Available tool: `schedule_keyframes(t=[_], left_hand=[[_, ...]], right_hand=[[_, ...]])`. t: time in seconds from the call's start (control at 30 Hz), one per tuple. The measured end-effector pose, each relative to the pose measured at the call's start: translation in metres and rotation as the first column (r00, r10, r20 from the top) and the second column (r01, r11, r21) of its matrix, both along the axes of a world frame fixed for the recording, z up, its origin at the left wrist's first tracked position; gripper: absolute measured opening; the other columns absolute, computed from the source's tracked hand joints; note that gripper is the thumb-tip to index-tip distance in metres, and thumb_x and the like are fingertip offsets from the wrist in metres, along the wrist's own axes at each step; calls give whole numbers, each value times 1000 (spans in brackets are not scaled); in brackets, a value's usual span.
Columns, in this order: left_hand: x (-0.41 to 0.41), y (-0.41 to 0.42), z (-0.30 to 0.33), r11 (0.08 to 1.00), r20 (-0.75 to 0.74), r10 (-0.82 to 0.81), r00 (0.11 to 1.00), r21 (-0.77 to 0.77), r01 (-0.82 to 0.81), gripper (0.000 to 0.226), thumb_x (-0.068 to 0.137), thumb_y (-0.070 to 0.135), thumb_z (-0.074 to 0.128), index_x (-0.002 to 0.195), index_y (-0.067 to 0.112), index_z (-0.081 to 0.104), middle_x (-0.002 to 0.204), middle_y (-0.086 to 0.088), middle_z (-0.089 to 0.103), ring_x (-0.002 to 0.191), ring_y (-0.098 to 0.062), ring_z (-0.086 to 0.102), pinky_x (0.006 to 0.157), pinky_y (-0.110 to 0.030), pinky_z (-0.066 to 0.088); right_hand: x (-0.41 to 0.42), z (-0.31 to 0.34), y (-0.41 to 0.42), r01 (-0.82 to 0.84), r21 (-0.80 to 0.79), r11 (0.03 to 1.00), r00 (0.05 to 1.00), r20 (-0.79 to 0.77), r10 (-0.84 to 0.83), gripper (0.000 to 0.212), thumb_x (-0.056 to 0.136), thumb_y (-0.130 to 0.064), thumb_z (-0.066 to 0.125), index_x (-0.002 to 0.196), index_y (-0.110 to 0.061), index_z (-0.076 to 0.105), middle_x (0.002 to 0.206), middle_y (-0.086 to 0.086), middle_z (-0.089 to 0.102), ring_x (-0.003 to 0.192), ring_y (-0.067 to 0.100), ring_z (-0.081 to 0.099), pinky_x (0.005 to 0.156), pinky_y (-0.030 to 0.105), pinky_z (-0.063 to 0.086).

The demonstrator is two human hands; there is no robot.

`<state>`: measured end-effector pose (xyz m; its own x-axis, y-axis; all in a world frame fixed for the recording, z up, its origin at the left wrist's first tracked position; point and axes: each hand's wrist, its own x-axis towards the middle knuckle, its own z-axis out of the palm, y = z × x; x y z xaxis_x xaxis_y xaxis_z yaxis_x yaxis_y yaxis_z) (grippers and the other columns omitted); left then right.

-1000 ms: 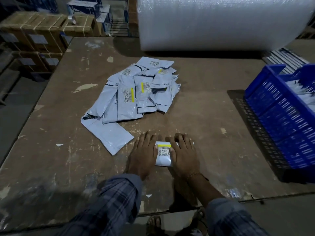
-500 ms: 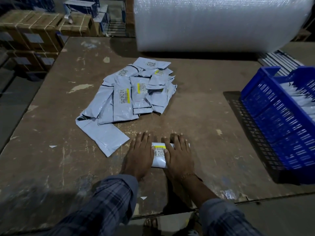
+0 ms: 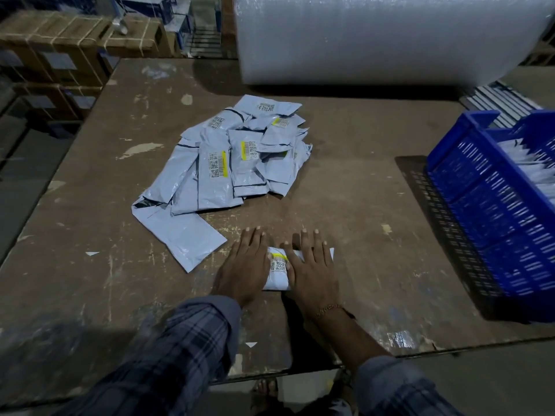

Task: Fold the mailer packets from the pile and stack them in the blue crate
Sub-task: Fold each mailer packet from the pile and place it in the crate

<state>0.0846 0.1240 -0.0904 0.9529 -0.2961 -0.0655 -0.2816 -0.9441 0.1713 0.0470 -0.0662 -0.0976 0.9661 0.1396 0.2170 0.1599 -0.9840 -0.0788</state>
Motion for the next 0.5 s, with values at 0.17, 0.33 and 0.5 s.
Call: schedule_keyframes(t=[0.17,0.33,0.5], left_hand=[[-2,-3,1,1000,28,12,1000,26,-13,64,107,37,21,157,5,46,165,-15,42,154,-37,37,119,-53,42],[0,-6,3,998,3,57,998,-37,-57,74,105,43,9,165,6,31,172,-15,27,160,-35,22,128,-52,26],[7,-4,5,997,0,25,1000,-76,-25,74,105,42,11,163,2,32,171,-16,30,160,-35,24,127,-52,27]], right_hand=[[0,2,-1,-7,54,999,1000,-24,9,48,108,-38,37,153,-27,49,166,16,32,156,41,22,123,56,27],[25,2,-10,-26,123,992,987,-157,45,54,108,-42,30,158,-28,43,166,20,31,153,45,27,121,56,32],[29,11,-8,6,189,982,976,-215,35,58,106,-43,24,157,-27,44,166,21,30,153,45,25,122,56,30]])
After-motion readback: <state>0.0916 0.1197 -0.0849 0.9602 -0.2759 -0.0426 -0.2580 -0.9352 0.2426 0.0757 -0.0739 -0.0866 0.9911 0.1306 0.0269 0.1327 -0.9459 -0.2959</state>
